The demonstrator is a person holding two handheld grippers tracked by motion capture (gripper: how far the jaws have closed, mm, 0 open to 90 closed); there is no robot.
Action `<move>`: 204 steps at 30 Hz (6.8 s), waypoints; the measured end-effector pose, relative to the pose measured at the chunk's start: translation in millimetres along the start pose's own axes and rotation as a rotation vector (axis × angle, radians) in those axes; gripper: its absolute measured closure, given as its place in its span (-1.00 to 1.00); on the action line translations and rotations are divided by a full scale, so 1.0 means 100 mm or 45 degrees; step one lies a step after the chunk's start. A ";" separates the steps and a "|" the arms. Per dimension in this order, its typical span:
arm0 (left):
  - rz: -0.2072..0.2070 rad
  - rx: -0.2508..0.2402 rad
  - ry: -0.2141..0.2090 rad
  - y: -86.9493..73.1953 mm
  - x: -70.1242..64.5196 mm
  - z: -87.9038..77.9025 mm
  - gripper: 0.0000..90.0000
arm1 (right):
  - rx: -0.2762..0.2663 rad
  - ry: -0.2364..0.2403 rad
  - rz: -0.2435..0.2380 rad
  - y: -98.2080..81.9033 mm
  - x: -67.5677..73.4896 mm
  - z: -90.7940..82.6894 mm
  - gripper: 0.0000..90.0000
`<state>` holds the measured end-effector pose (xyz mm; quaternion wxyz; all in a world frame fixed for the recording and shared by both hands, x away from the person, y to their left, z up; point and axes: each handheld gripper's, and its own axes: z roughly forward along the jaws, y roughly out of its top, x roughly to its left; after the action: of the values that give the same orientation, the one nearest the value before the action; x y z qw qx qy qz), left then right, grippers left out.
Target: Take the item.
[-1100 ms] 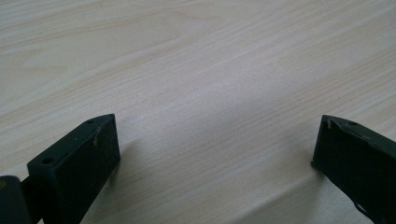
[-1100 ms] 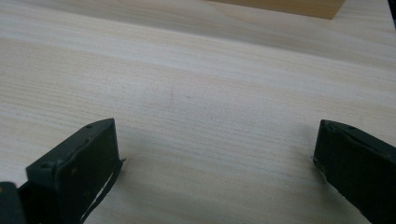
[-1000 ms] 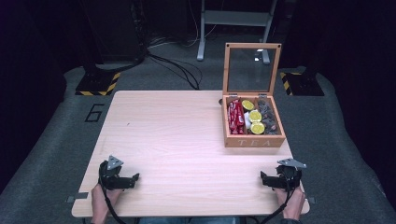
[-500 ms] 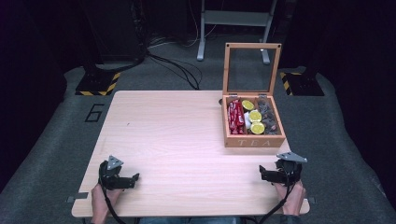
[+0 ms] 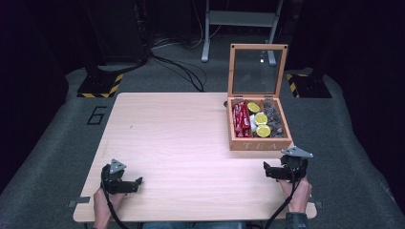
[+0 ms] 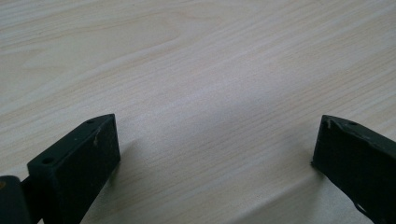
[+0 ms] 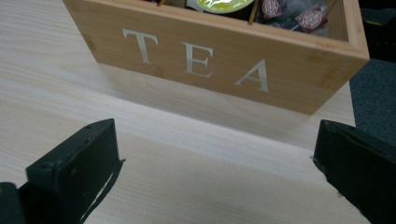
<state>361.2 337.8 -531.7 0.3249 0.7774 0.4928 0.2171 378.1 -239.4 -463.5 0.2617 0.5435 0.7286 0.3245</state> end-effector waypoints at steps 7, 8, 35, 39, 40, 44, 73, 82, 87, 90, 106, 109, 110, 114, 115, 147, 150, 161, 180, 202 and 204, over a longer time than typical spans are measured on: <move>-0.002 0.003 -0.001 0.00 0.00 0.00 -0.99 | -0.014 0.010 -0.028 0.20 0.02 0.04 -1.00; -0.001 0.003 -0.001 0.00 0.00 0.00 -0.99 | -0.013 0.010 -0.034 0.26 0.02 0.07 -1.00; -0.002 -0.001 0.000 0.00 0.00 0.00 -0.99 | 0.015 -0.021 -0.081 0.99 -0.03 0.57 -0.90; -0.003 -0.006 0.000 0.00 0.00 0.00 -0.99 | 0.030 -0.021 -0.067 1.04 -0.03 0.67 -0.85; -0.002 -0.005 -0.001 0.00 0.00 0.00 -0.99 | 0.030 -0.021 -0.067 1.04 -0.03 0.67 -0.85; -0.002 -0.005 -0.001 0.00 0.00 0.00 -0.99 | 0.024 -0.032 -0.089 1.05 -0.03 0.75 -0.71; -0.005 -0.007 0.002 0.00 -0.01 0.00 -0.99 | 0.063 -0.113 -0.137 0.95 0.02 0.97 -0.29; -0.002 -0.006 0.002 0.00 0.00 0.00 -0.99 | 0.044 -0.121 -0.157 0.94 0.02 0.96 -0.19; -0.003 -0.006 0.001 0.00 0.00 0.00 -0.99 | 0.034 -0.112 -0.149 0.94 0.03 0.95 -0.15; -0.003 -0.006 0.001 0.00 0.00 0.00 -0.99 | 0.023 -0.112 -0.150 0.93 0.02 0.95 -0.15; -0.003 -0.006 0.000 0.00 0.00 0.00 -0.99 | -0.065 -0.073 -0.096 0.96 -0.03 0.80 0.32; -0.003 -0.007 0.000 0.00 0.00 0.00 -0.99 | -0.016 -0.074 -0.079 0.97 -0.05 0.82 0.18; -0.002 -0.006 0.001 0.00 0.00 0.00 -0.99 | -0.018 -0.060 -0.067 0.97 -0.06 0.83 0.14; -0.003 -0.006 0.001 0.00 0.00 0.00 -0.99 | -0.006 -0.063 -0.075 0.97 -0.06 0.86 0.00; -0.003 -0.007 0.001 0.00 0.00 0.00 -0.99 | -0.001 -0.059 -0.072 0.98 -0.04 0.88 -0.01; -0.003 -0.007 0.001 0.00 0.00 0.00 -0.99 | -0.026 0.036 0.023 0.97 -0.06 0.89 0.27; -0.003 -0.007 0.001 0.00 0.00 0.00 -0.99 | -0.065 0.055 0.007 0.98 -0.07 0.84 0.34; -0.003 -0.006 0.001 0.00 0.00 0.00 -0.99 | -0.107 0.049 -0.033 1.00 -0.02 0.79 0.41; -0.002 -0.006 0.001 0.00 0.00 0.00 -0.99 | -0.143 0.023 -0.069 1.06 -0.02 0.69 0.42; -0.002 -0.006 0.000 0.00 0.00 0.00 -0.99 | -0.222 0.033 -0.115 1.22 0.14 0.49 0.42; -0.002 -0.006 0.000 0.00 0.00 0.00 -0.99 | -0.226 0.037 -0.128 1.23 0.17 0.49 0.42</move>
<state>361.0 337.5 -532.1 0.3268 0.7764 0.4930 0.2178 485.8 -189.2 -402.2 0.3142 0.4760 0.7271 0.3821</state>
